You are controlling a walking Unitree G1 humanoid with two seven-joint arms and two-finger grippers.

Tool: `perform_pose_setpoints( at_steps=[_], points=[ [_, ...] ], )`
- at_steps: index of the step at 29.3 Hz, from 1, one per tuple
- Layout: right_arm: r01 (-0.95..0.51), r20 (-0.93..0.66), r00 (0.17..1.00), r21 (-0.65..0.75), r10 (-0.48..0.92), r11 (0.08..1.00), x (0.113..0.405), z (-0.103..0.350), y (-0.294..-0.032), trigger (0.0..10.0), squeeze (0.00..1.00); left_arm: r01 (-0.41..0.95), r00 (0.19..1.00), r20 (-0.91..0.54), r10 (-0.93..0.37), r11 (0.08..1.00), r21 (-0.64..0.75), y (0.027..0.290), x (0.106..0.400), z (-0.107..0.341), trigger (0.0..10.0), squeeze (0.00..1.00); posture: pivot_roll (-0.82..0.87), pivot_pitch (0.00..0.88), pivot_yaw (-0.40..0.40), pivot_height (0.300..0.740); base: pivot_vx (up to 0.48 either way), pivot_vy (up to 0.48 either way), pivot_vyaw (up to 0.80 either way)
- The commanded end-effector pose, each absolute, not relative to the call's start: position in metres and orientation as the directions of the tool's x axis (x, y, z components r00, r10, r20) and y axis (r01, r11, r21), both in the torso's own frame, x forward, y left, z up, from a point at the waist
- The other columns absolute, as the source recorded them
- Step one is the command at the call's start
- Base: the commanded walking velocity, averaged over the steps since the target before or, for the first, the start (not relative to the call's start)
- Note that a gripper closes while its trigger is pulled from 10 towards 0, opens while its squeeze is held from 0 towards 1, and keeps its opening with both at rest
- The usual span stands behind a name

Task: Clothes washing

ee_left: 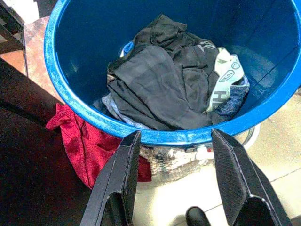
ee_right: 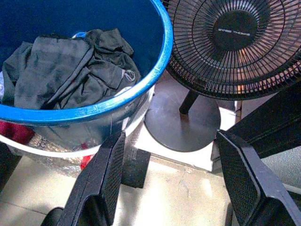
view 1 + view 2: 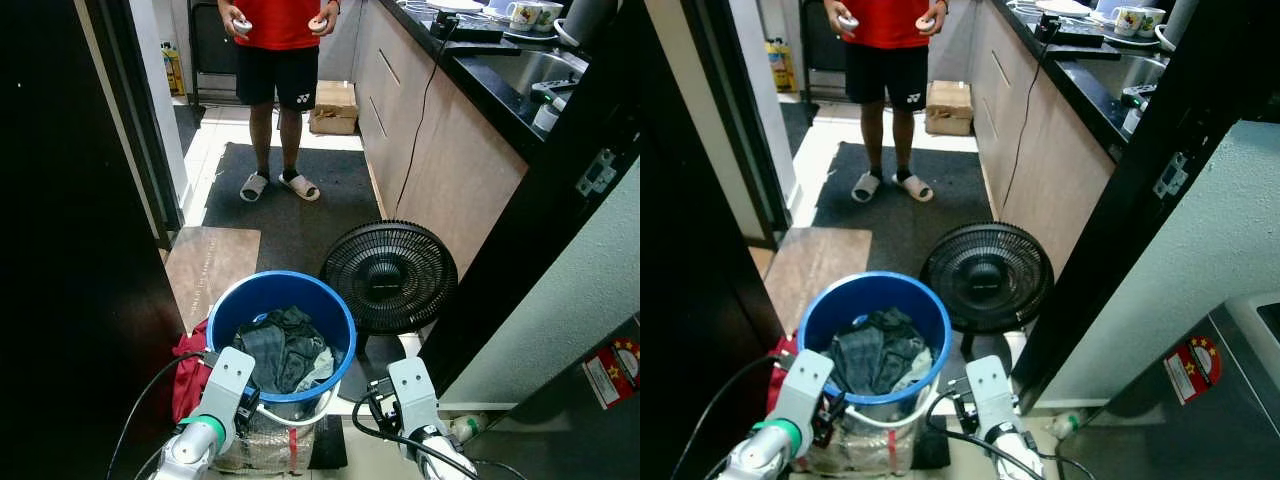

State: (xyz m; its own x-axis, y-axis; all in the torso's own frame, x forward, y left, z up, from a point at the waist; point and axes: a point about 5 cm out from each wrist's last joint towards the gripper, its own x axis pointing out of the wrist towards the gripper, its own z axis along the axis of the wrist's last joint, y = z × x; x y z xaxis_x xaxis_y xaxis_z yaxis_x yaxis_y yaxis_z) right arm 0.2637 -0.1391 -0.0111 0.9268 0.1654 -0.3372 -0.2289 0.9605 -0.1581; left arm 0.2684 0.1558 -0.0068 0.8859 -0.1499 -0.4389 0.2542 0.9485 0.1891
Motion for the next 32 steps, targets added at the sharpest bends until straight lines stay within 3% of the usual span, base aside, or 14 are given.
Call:
perform_pose_setpoints(
  at_steps=[1,25,32],
  points=[
    [-0.227,-0.349,0.924,-0.167,0.158,0.960,0.262,-0.014,-0.141,10.0,0.00,0.257,0.872,-0.469,-0.143,0.948,0.188,0.155,0.263,-0.014,10.0,0.00,0.05,0.000,-0.008,0.740,0.000,0.000,0.00],
    [-0.214,-0.418,0.900,-0.171,0.126,0.962,0.254,-0.025,-0.150,10.0,0.00,0.249,0.854,-0.511,-0.102,0.941,0.229,0.167,0.248,-0.029,10.0,0.00,0.06,0.000,-0.025,0.740,0.000,0.000,0.00],
    [-0.176,-0.378,0.920,-0.157,0.106,0.972,0.261,-0.017,-0.151,10.0,0.00,0.200,0.883,-0.461,-0.086,0.958,0.205,0.169,0.256,-0.020,10.0,0.00,0.08,0.000,-0.019,0.740,0.000,0.000,0.00]
  ],
)
